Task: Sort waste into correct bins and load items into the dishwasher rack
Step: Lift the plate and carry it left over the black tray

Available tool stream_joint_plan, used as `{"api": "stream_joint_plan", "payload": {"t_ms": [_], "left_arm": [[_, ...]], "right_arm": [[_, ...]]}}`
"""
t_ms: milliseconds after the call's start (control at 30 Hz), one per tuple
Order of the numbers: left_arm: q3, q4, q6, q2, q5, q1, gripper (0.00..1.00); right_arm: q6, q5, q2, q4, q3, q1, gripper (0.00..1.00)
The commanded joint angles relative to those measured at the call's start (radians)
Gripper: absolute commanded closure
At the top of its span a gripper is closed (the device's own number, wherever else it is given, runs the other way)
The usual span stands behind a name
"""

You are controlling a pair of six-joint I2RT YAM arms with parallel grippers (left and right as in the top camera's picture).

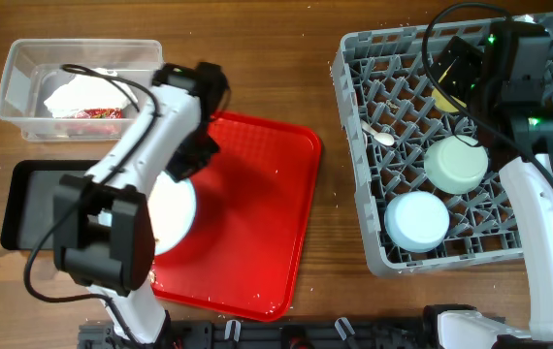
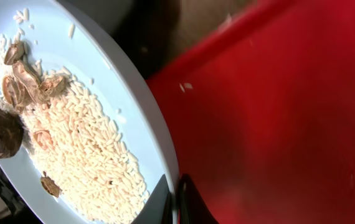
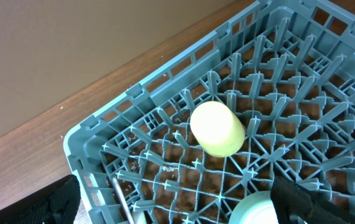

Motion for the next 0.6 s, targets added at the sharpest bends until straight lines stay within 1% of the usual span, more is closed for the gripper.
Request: {"api": "stream_joint_plan", "payload": {"t_ms": [0,167,400,567], "left_arm": [[0.056,0.0,0.081,0.009,-0.089,0.07,0.96],[0.114,0.06,0.154,0.009,-0.097,0.137,0.96],[0.126,0.181,0.158,0.009,-0.096,0.253,0.96],[0.126,0.254,0.158,0.009,-0.058,0.337,0.96]], "right_arm": [[-0.008,0.017,0.01,-0.001,0.005,-0.002,0.0],[-0.008,0.017,0.01,-0.001,0.005,-0.002,0.0],[-0.008,0.017,0.01,-0.001,0.005,-0.002,0.0],[-0.008,0.017,0.01,-0.001,0.005,-0.002,0.0]]}}
